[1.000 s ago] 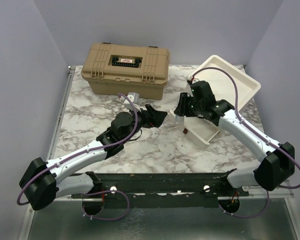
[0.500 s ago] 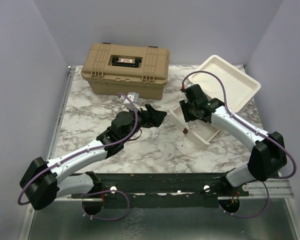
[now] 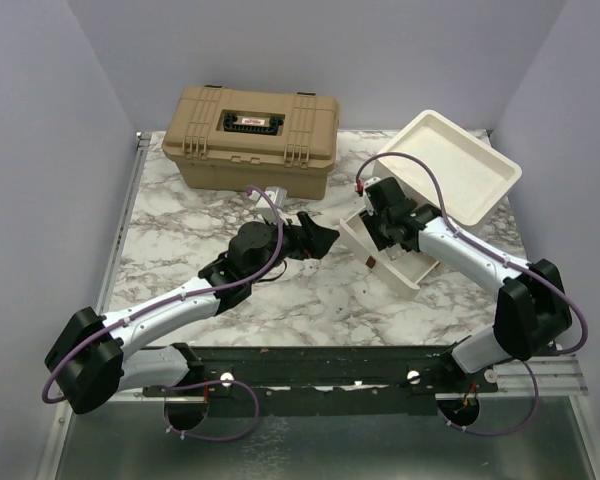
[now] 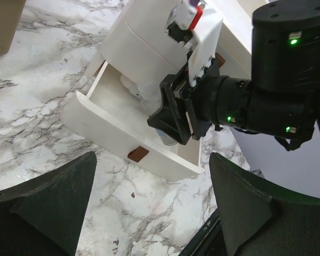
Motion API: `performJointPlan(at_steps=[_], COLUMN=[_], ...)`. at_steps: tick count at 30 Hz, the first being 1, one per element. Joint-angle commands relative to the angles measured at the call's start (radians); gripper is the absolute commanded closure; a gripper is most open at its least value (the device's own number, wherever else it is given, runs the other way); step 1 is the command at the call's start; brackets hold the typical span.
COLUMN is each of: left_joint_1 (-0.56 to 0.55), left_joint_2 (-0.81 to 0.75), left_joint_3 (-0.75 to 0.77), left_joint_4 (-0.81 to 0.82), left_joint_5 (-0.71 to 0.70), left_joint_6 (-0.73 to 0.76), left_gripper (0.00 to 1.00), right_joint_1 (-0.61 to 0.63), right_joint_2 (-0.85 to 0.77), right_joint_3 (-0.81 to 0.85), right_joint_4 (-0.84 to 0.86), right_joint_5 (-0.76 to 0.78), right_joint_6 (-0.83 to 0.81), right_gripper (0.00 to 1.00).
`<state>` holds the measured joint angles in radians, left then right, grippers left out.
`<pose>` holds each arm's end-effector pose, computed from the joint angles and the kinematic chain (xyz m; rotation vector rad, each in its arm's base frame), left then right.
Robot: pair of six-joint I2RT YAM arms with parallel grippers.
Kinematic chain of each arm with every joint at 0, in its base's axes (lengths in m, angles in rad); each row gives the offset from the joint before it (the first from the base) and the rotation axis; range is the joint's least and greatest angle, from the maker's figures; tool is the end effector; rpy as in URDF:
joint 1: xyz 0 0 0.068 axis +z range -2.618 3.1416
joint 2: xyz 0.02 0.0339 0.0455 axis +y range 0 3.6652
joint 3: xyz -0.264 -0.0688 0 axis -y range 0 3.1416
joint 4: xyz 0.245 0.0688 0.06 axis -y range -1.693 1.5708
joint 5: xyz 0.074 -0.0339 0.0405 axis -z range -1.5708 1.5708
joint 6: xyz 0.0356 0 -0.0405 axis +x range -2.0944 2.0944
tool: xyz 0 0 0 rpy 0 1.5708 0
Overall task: Organize the makeup
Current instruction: Place the makeup in the drawer.
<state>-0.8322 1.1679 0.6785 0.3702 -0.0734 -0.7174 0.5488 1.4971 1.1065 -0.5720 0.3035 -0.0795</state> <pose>0.1835 -0.1976 0.2811 0.0450 1.8135 -1.0780 0.2714 0.1535 0.2504 -0.6524 2.3927 -0.1877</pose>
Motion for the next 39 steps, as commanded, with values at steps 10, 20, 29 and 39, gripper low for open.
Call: performJointPlan(at_steps=[10,20,29,39], left_joint_1=[0.011,0.023,0.024,0.029], left_joint_2=[-0.004,-0.006,-0.012,-0.022], left_joint_3=[0.016,0.010,-0.003,-0.031], left_joint_4=[0.021,0.022,0.022,0.011], left_joint_5=[0.027,0.032,0.029,-0.014], left_joint_6=[0.007,0.000,-0.008,-0.038], left_gripper=[0.12,0.12,0.12,0.08], right_joint_1=[0.005,0.005,0.005,0.005], right_joint_2=[0.094,0.134,0.108,-0.006], right_joint_3=[-0.048,-0.019,-0.026,-0.002], right_joint_4=[0.066,0.035,0.037,0.056], right_joint_5=[0.125,0.114,0.108,0.036], right_joint_6=[-0.081,-0.057,-0.043,0.003], right_gripper=[0.63,0.48,0.45,0.45])
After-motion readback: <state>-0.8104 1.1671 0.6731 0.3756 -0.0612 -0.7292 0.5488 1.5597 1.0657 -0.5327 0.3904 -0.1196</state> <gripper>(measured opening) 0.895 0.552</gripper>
